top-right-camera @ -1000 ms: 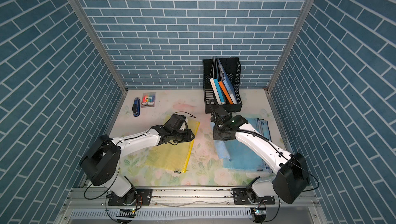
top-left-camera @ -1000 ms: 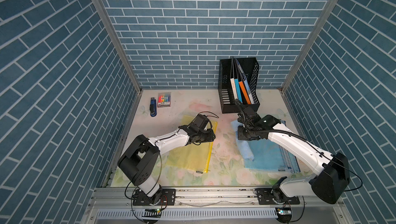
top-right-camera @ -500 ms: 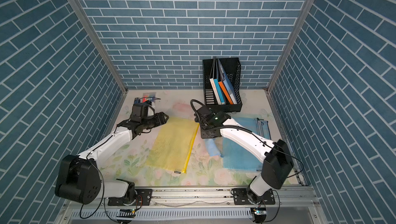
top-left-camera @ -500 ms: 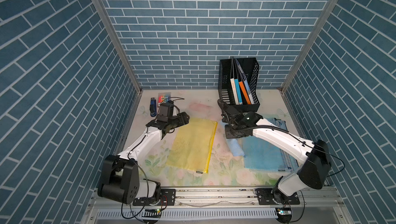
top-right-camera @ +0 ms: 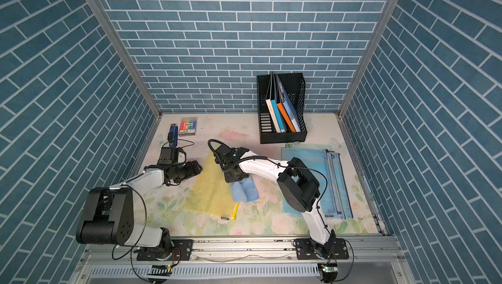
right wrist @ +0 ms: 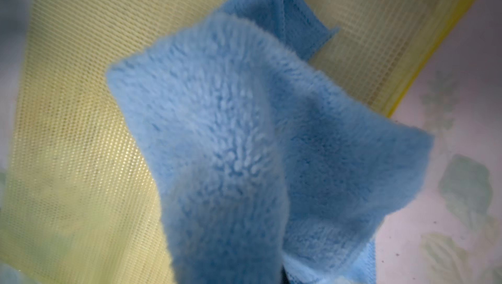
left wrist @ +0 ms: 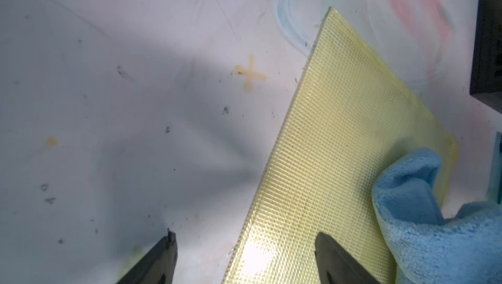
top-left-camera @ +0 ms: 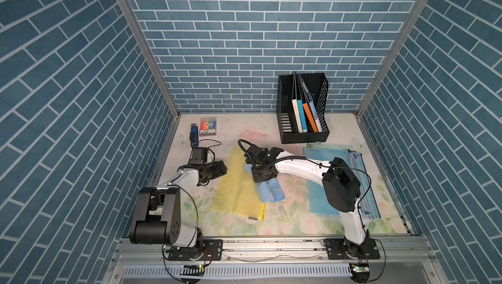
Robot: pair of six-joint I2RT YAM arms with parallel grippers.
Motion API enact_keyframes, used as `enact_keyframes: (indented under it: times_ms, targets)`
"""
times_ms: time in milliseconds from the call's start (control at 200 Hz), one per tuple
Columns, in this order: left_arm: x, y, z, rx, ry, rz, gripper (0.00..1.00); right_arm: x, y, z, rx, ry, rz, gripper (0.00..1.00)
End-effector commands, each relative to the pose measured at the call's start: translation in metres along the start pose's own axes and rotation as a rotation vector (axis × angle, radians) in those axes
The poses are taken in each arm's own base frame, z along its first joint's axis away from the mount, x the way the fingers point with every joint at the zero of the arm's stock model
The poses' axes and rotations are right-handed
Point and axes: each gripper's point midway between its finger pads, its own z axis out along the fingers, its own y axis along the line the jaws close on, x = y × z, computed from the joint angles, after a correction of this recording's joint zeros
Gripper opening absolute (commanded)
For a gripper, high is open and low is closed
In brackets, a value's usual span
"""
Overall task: Wipe the document bag
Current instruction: Move the document bag to the center of the board.
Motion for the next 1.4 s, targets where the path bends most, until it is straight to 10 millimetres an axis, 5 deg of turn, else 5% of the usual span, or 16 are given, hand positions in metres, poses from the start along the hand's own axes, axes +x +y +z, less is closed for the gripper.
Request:
enact_keyframes:
  times_ms: [0, 365, 565, 795, 1145, 1395]
  targets:
    - [0.005, 0.001, 0.004, 0.010, 0.012, 0.023, 0.86, 0.011, -0.003, 0.013, -0.004, 0.041, 0.039, 0.00]
    - [0.031, -0.022, 0.015, 0.072, 0.084, 0.062, 0.86, 0.051, -0.072, 0.012, 0.100, 0.205, -0.125, 0.00]
    - [0.040, -0.034, 0.022, 0.111, 0.108, 0.082, 0.84, 0.046, -0.089, 0.000, 0.096, 0.202, -0.187, 0.00]
    - [0.067, -0.065, 0.035, 0.230, 0.170, 0.090, 0.80, 0.040, -0.093, -0.002, 0.080, 0.190, -0.192, 0.00]
    - [0.098, -0.076, 0.044, 0.342, 0.233, -0.004, 0.78, 0.038, -0.087, 0.003, 0.053, 0.181, -0.159, 0.00]
    - [0.089, -0.094, 0.033, 0.455, 0.173, -0.032, 0.70, 0.040, -0.083, 0.009, 0.031, 0.184, -0.119, 0.00]
